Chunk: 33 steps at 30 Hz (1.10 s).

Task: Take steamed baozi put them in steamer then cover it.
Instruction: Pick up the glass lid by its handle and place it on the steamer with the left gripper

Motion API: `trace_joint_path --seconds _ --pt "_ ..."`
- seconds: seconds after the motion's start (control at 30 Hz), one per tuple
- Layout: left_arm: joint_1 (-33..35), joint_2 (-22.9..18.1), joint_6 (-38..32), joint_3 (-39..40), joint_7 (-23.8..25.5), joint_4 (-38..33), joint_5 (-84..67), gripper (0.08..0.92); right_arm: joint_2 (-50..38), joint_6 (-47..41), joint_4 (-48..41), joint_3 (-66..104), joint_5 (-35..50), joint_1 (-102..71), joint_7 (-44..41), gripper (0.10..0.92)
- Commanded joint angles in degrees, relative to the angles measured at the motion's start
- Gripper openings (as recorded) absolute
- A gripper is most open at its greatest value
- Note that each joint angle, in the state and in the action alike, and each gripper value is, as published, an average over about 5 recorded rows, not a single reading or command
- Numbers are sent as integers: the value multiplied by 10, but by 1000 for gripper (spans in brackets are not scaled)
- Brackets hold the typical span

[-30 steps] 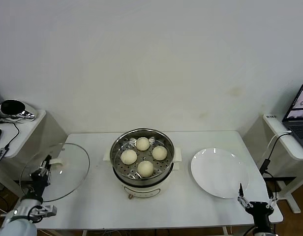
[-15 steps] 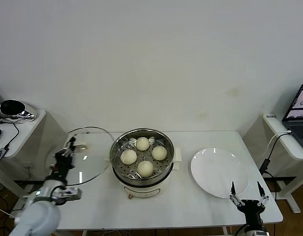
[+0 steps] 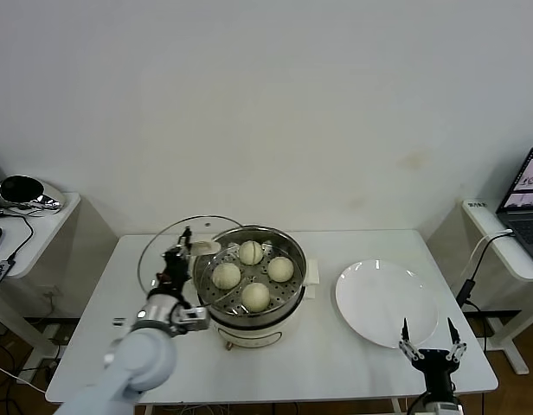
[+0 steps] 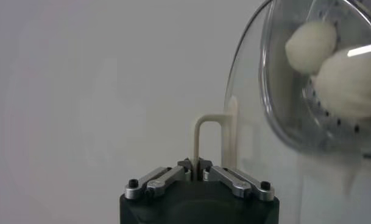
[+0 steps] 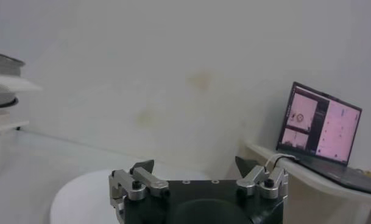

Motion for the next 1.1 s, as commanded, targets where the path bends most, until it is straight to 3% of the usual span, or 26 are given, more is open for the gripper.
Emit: trace_joint_path --seconds 0.03,0.57,1.1 --pt "-61 -99 32 107 37 38 118 137 0 -1 -7 -2 -9 4 6 823" --pt "-65 -140 21 123 32 90 137 137 -4 2 -19 -3 -7 3 8 823" --pt "-48 -137 18 103 32 94 129 137 -8 7 -19 -5 -7 -3 8 823"
